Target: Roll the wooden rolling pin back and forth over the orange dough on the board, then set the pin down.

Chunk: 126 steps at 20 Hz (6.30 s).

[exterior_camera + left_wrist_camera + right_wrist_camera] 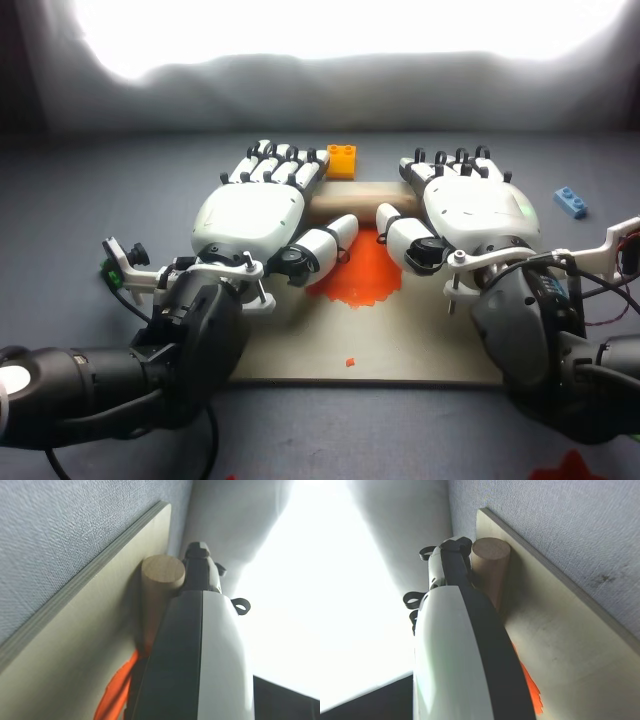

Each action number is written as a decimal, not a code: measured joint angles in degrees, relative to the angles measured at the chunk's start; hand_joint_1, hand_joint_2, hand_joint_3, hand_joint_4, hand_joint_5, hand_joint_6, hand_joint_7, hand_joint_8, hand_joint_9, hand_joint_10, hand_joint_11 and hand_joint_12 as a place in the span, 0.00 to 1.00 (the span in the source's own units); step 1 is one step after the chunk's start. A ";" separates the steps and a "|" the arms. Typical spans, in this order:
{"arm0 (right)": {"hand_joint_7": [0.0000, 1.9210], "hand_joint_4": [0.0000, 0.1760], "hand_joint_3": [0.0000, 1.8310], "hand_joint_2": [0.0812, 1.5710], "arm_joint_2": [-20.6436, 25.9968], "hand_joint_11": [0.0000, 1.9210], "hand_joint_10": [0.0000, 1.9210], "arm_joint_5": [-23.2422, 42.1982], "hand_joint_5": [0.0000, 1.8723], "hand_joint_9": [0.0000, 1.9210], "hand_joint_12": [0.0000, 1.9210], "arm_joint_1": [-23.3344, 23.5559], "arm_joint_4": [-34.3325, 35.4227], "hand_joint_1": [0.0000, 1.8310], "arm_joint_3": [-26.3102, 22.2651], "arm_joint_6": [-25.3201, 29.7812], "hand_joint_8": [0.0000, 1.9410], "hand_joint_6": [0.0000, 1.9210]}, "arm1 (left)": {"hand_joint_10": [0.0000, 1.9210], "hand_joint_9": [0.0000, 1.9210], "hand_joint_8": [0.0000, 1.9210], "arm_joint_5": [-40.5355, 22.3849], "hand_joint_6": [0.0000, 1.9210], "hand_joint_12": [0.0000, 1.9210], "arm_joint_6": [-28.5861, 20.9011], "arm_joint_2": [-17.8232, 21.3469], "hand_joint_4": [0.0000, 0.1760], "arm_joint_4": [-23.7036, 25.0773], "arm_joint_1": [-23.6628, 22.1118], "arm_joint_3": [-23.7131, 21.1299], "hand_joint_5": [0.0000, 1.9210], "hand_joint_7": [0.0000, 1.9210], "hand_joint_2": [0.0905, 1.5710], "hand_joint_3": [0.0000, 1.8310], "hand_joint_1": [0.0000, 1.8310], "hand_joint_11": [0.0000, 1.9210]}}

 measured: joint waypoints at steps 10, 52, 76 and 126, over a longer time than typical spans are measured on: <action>0.17 0.00 0.03 1.00 -0.09 0.00 0.00 2.19 0.15 0.12 0.26 -0.15 0.63 0.00 -1.60 -0.07 0.00 0.00 | 0.00 0.06 0.00 1.79 0.00 0.00 -0.22 1.09 0.00 -0.04 -0.39 -0.83 0.08 0.09 0.95 0.00 0.00 0.00; 0.17 0.00 0.04 1.00 0.59 0.00 0.00 9.55 0.15 0.12 0.27 -2.40 -0.39 0.00 -7.50 -1.77 0.00 0.00 | 0.00 0.06 0.00 -0.74 0.00 0.02 0.92 7.21 0.00 0.04 2.08 -11.58 0.08 0.09 0.96 0.00 0.00 0.00; 0.17 0.00 0.04 1.00 1.18 0.00 0.01 15.12 0.15 0.13 0.30 -4.66 -0.81 0.00 -11.93 -3.87 0.01 0.01 | 0.00 0.07 0.00 -1.64 0.00 0.00 1.16 9.62 0.00 0.52 3.58 -14.69 0.09 0.11 0.96 0.00 0.00 0.00; 0.15 0.00 0.05 1.00 1.46 0.00 0.00 16.70 0.13 0.10 0.24 -6.78 -3.67 0.00 -15.34 -5.07 0.00 0.00 | 0.00 0.07 0.00 -10.84 0.01 0.00 -0.44 13.53 0.00 4.90 9.53 -22.73 0.09 0.11 0.96 0.00 0.00 0.00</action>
